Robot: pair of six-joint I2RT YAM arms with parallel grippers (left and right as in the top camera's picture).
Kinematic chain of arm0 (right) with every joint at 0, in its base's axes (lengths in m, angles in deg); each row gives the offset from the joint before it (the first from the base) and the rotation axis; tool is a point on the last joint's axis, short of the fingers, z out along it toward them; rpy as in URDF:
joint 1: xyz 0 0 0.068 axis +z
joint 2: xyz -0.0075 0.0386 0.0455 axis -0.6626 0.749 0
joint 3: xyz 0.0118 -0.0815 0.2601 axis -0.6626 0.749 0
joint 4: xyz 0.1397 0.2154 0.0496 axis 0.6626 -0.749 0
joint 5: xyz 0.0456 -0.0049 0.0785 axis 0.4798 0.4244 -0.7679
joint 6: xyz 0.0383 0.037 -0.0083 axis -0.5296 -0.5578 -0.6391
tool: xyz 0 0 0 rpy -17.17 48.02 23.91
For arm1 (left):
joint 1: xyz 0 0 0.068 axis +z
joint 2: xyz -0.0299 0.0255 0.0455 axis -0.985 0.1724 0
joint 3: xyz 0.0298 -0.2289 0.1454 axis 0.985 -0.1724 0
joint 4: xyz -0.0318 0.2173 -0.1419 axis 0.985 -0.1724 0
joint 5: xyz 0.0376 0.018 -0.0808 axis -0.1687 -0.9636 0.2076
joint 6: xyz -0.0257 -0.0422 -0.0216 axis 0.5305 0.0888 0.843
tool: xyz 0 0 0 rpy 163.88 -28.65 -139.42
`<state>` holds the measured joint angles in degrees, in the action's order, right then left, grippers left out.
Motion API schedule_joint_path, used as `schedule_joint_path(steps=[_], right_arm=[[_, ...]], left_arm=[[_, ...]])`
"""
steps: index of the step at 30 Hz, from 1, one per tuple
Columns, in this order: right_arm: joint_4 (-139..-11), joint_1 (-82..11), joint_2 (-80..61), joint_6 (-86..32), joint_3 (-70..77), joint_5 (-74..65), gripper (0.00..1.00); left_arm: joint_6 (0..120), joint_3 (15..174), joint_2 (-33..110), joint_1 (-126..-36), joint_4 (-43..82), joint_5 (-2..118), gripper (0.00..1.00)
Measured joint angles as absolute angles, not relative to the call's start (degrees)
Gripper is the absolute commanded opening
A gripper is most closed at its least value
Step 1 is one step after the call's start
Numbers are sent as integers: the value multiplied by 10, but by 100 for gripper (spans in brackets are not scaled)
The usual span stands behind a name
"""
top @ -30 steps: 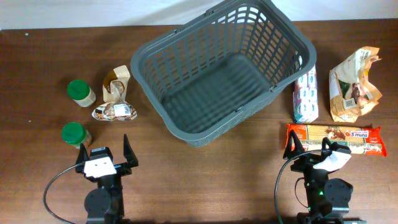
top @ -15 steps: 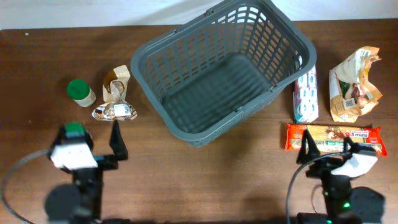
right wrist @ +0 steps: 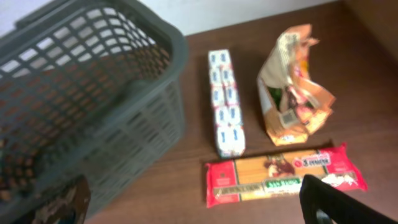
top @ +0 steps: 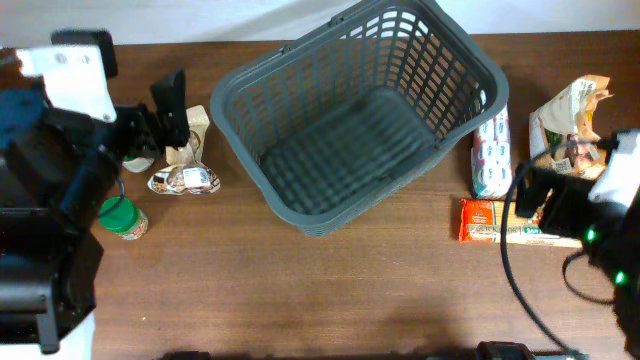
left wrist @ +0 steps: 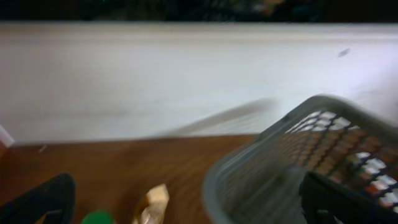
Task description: Pack container
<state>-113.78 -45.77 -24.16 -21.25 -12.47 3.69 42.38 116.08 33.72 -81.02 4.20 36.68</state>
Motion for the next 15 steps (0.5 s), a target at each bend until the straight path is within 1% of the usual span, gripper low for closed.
schedule_joint_path(steps=[1,2,3,4,5,6,7,8,10,11,15], right_arm=[[-1141,-458,-226,-208,-140,26,80],[-1141,-458,-212,-204,-151,15,74],[-1142,-458,-196,-202,-161,2,69],[-1142,-458,-186,-203,-167,-6,66],[-1142,-458,-170,-203,-173,-13,60],[-1143,-458,-159,-204,-177,-19,49],[-1144,-457,-141,-207,-184,-24,35],[-1145,-457,-125,-210,-191,-27,26],[-1146,-457,-93,-208,-208,-33,8],[-1145,-457,-69,-210,-221,-35,4],[-1146,-447,-1,-215,-265,-38,4]], left_arm=[[424,1170,340,-810,46,379,99],[424,1173,340,-810,54,394,99],[424,1177,340,-810,64,410,93],[424,1179,339,-810,69,420,83],[426,1182,339,-810,73,433,68],[427,1183,339,-810,77,445,59],[431,1184,339,-811,77,457,49],[432,1185,340,-814,68,472,38],[438,1185,342,-831,43,497,5],[441,1185,344,-843,29,505,2],[443,1185,364,-934,-17,528,2]])
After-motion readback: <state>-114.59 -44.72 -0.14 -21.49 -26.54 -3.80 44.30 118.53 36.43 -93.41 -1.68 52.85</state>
